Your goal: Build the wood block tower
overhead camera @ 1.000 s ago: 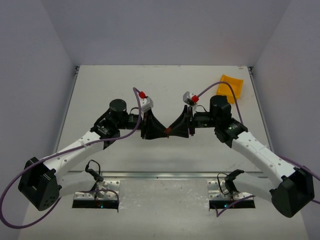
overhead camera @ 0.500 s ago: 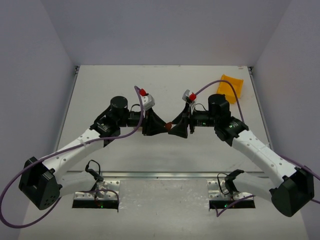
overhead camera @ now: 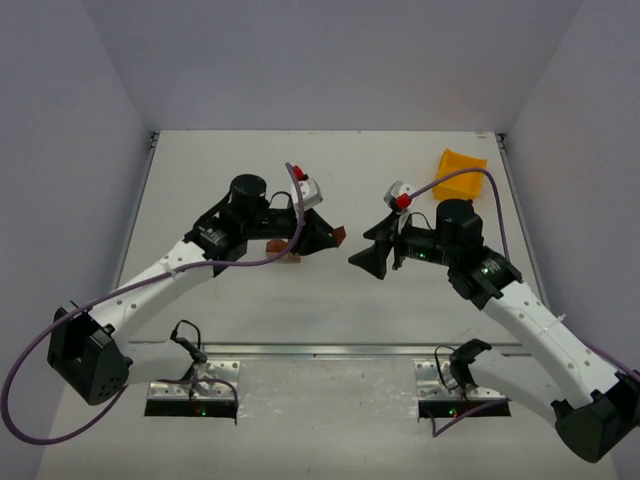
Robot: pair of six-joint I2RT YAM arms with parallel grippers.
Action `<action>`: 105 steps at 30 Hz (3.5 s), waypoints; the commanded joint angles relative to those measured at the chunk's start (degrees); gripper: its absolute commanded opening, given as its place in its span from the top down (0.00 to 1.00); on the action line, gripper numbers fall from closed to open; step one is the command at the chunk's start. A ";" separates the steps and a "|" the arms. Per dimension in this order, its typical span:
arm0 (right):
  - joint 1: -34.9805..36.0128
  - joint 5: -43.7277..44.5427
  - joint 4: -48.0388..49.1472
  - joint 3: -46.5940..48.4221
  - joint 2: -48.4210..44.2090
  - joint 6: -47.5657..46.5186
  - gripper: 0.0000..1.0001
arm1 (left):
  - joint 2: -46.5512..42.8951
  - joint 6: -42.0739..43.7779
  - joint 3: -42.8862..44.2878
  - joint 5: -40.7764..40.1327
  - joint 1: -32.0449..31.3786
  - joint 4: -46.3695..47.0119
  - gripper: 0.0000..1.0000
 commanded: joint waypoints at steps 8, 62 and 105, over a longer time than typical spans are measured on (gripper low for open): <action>0.11 50.31 -3.17 -4.47 -13.19 8.65 0.01 | 14.70 42.33 32.81 -0.27 1.19 -36.50 1.00; 0.11 66.11 -12.03 -3.03 -1.84 11.26 0.01 | 33.33 58.77 35.27 -33.36 1.28 -55.91 1.00; 0.11 69.40 -11.96 -4.17 -2.21 11.27 0.01 | 36.26 58.50 32.49 -33.72 -0.21 -54.12 1.00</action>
